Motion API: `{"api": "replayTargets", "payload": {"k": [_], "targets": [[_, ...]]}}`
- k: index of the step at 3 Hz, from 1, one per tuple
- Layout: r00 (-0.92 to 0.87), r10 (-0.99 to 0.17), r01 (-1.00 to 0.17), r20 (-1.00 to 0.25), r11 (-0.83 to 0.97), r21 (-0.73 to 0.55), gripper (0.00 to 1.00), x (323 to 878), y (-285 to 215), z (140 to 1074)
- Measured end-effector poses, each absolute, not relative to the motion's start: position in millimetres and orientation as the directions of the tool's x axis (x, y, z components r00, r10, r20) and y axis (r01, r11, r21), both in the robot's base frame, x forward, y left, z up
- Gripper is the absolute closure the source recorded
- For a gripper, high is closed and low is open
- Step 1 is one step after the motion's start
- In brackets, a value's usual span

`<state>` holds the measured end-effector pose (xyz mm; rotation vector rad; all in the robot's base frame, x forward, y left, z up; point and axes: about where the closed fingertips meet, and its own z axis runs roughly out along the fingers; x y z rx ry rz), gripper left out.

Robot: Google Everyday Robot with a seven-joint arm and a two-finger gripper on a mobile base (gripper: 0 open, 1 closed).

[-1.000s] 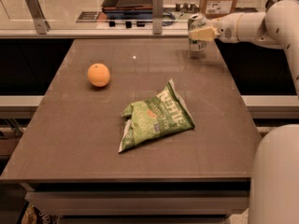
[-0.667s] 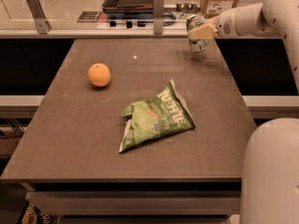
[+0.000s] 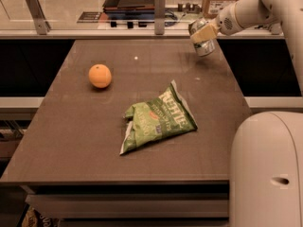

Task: Knock 7up can over

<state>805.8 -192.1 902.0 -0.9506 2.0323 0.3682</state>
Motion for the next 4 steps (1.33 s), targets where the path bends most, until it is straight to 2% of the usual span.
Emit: {"api": "replayTargets", "payload": {"k": [4], "targets": [[-0.458, -0.747, -0.766, -0.481, 0.607, -0.213, 1.00, 793, -191, 882]]}}
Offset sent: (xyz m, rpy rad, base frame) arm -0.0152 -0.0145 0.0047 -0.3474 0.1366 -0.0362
